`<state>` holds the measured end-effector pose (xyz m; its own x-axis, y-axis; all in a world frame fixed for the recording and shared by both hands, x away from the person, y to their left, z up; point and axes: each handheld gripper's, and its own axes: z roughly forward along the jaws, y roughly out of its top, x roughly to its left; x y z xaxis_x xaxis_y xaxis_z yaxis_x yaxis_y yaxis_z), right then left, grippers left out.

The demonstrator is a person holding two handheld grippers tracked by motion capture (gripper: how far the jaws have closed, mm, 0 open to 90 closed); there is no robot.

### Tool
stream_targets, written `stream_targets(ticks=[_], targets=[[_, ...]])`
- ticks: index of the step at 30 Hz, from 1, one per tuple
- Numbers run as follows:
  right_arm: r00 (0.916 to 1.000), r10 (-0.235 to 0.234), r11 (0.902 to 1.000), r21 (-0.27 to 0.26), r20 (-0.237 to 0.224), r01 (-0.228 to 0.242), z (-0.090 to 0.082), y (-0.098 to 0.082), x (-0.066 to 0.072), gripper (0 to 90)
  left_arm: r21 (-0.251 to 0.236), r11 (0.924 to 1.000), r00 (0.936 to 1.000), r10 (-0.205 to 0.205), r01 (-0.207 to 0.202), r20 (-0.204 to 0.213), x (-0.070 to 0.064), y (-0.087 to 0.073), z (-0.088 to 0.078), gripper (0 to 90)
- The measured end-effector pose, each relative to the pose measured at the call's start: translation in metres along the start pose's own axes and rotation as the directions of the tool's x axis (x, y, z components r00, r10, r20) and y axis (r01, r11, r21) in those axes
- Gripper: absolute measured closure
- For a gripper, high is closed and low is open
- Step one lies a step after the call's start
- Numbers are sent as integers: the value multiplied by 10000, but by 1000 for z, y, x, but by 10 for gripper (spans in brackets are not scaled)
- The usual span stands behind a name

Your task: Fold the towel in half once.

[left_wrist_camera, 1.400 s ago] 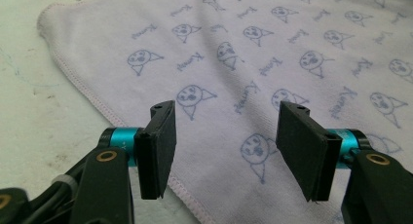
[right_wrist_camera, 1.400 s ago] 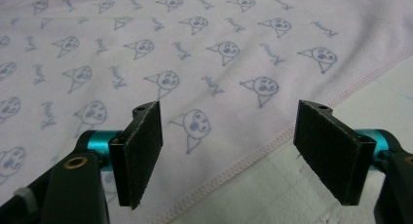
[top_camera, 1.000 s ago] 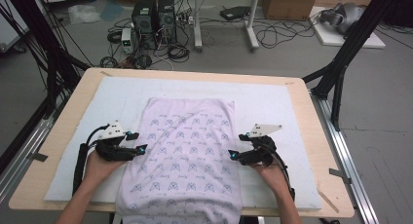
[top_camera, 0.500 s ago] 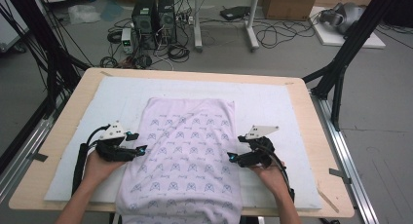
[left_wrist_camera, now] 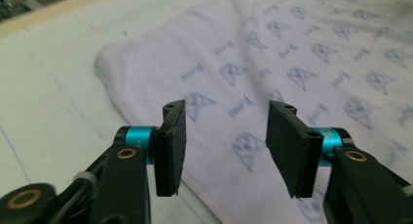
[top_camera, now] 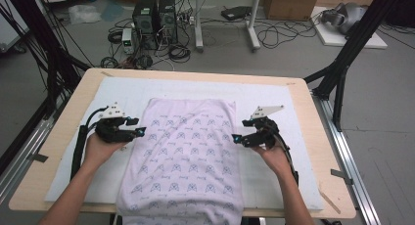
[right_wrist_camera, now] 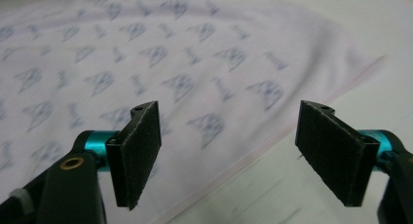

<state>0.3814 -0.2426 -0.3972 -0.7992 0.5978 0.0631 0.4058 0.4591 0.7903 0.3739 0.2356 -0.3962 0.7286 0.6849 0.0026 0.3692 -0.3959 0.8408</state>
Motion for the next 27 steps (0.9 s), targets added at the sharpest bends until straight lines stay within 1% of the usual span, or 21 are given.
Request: stream_targets(ticks=[1,2,3,4,5,6,7,8,9,10,12,14,15,16,17,18,20,22,24,25,27], targets=[[9999,42,9999,-110,92,-41,0,6,-4,264,-34,10000,10000,22,-22,-1,4,6,2,531],[9999,-5,9999,-169,140,7,0,12,-9,277,94,9999,10000,95,-95,-15,8,14,5,536],[9998,-47,9999,-128,171,49,1,19,-14,294,137,9998,9998,136,-135,-107,11,20,7,547],[9996,-127,9999,-59,245,128,2,26,-18,305,194,9997,9998,178,-176,-100,16,26,10,554],[9991,-253,9996,-69,335,256,3,33,-21,320,203,9997,9998,147,-145,-111,21,32,12,558],[9990,-283,9996,-82,352,286,3,39,-25,328,280,9995,9999,119,-116,-120,25,36,15,563],[9988,-326,9993,-190,374,333,4,44,-28,336,368,9993,9997,110,-102,-213,29,39,18,563],[9991,-268,9993,-262,332,276,6,48,-32,339,403,9992,9996,90,-79,-272,33,40,21,560],[9988,-246,9993,-272,416,258,9,50,-34,344,429,9991,9995,15,-2,-302,37,39,25,557],[9985,-280,9994,-197,473,289,12,52,-36,355,475,9988,9991,-66,86,-418,40,37,28,557],[9974,-348,9994,-70,635,353,21,50,-40,374,754,9967,9985,-258,294,-489,47,31,35,556],[9979,-208,9996,226,621,195,31,46,-44,402,1083,9926,9973,-488,546,-551,53,25,42,565],[9980,-143,9993,360,622,121,36,43,-46,420,1178,9907,9957,-606,685,-698,53,23,46,585],[9982,-84,9990,450,592,57,41,41,-49,433,1294,9885,9934,-664,783,-938,54,21,49,627],[9977,-11,9986,521,680,-25,44,38,-50,446,1257,9874,9912,-837,963,-1025,55,20,52,651],[9962,-26,9991,432,876,-12,47,36,-52,463,1175,9866,9898,-1018,1133,-996,56,18,55,653],[9960,202,9996,175,869,-218,52,30,-54,481,1156,9860,9891,-1084,1198,-996,57,16,61,655],[9951,285,9988,374,949,-322,58,26,-56,482,1253,9848,9884,-1073,1205,-1071,56,14,67,648],[9936,442,9973,533,1041,-499,63,22,-58,473,1325,9794,9843,-1380,1521,-1098,56,10,74,628],[9927,479,9972,516,1109,-539,65,20,-59,471,1398,9764,9816,-1482,1645,-1201,56,7,78,622],[9919,649,9963,494,1087,-706,69,16,-60,470,1645,9710,9759,-1472,1736,-1610,54,3,85,594]])
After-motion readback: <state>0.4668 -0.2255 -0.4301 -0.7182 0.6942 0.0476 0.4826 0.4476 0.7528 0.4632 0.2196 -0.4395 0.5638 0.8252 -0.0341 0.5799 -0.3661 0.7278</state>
